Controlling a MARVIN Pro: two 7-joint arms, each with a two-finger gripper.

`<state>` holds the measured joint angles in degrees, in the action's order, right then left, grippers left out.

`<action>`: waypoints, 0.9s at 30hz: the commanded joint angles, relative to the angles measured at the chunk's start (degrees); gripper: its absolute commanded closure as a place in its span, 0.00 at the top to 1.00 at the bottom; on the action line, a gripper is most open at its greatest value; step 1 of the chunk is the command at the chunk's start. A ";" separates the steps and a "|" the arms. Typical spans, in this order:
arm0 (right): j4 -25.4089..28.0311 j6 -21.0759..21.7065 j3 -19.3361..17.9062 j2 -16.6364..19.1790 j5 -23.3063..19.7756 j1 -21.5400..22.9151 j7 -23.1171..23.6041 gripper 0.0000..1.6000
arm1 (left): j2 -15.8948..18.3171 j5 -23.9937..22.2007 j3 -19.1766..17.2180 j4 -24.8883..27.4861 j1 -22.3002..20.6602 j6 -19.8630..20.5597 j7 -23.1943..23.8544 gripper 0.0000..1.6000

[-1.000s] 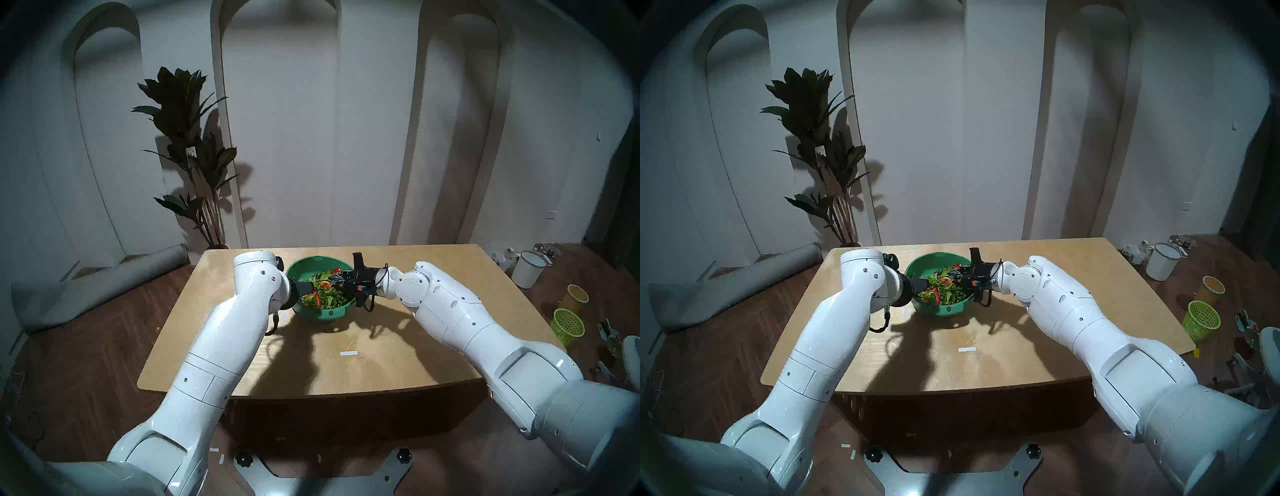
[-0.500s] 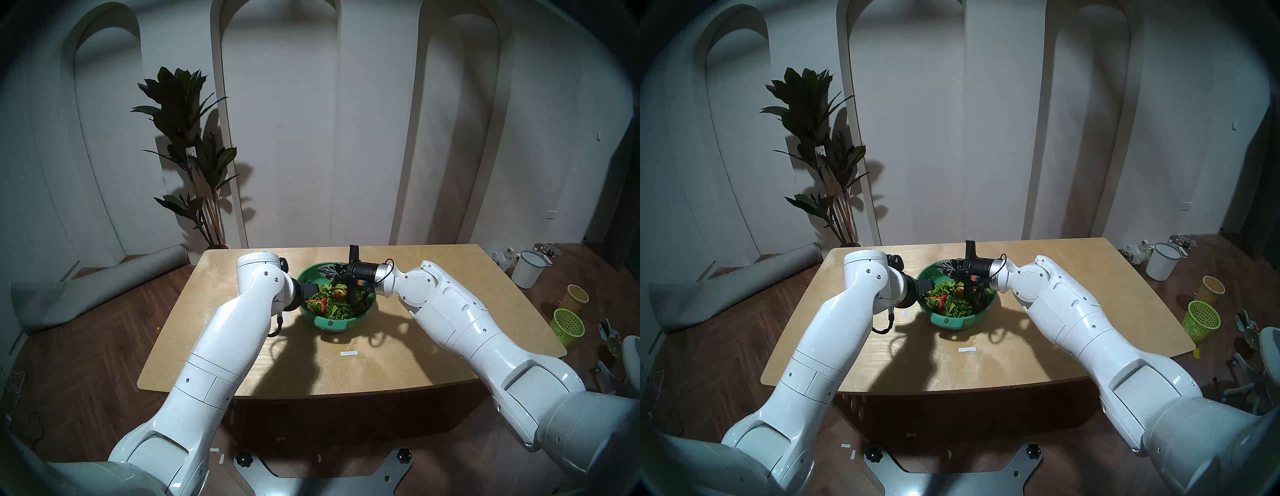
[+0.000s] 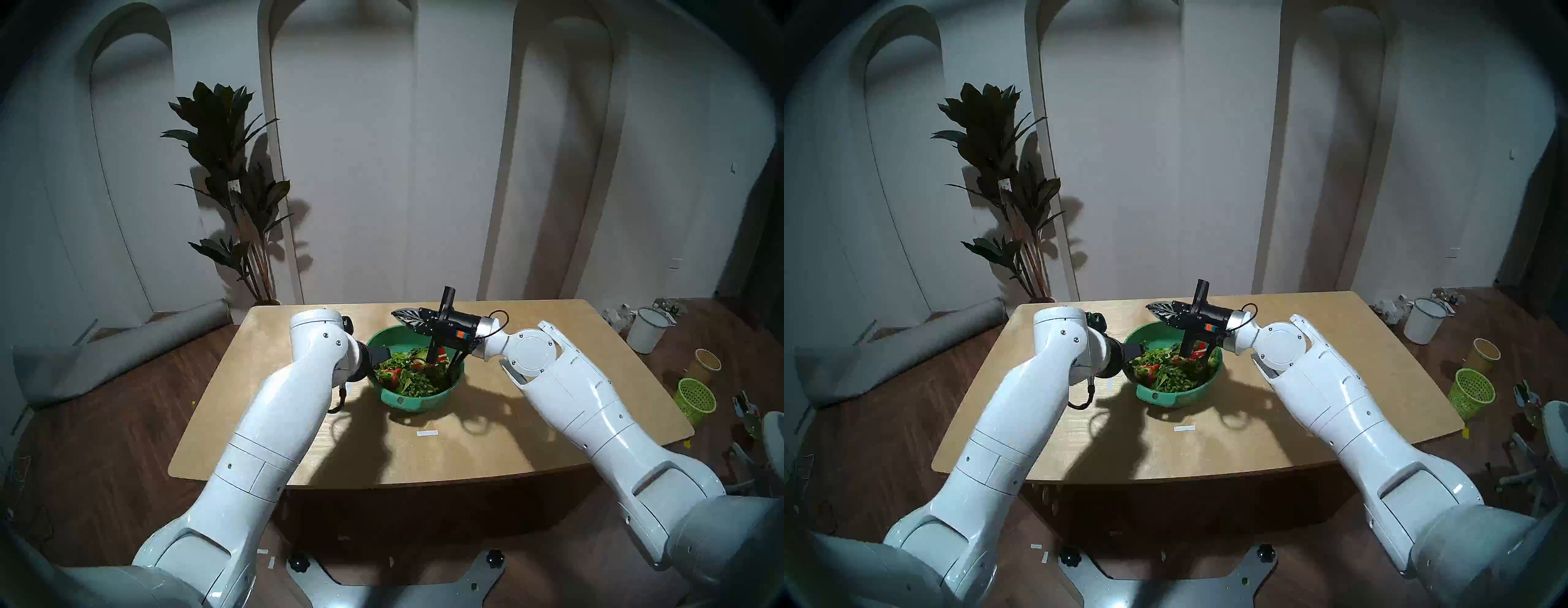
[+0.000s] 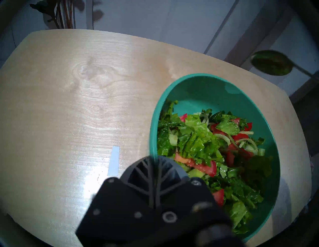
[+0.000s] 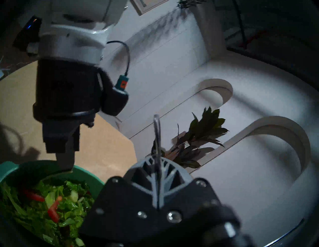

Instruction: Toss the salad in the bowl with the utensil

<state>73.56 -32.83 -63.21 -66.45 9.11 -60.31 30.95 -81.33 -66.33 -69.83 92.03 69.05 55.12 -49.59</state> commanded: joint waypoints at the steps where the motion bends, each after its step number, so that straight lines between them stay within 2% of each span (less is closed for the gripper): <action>1: 5.95 3.08 -2.63 0.72 -7.68 -6.51 -1.02 0.00 | 0.26 0.55 -0.15 0.99 -1.31 -0.12 -1.29 0.00; 9: 8.72 6.22 1.05 -0.60 -13.94 -12.25 0.01 0.00 | 0.35 0.78 -0.13 0.69 -1.19 -0.12 -0.66 0.00; 17: 14.36 9.46 4.28 -0.34 -20.56 -18.22 0.17 0.00 | 0.37 1.06 -0.09 0.68 -1.27 -0.12 -0.76 0.00; 22: 18.04 11.37 4.77 0.78 -24.12 -22.12 -0.05 0.00 | 0.37 1.26 -0.06 0.73 -1.31 -0.12 -0.86 0.00; 27: 22.22 13.45 3.32 3.12 -27.30 -26.09 -0.87 0.00 | 0.34 1.40 -0.04 0.80 -1.35 -0.12 -1.00 0.00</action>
<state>89.79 -21.13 -58.17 -65.72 -13.89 -80.71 30.93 -80.80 -65.23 -69.82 91.45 69.26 55.12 -49.38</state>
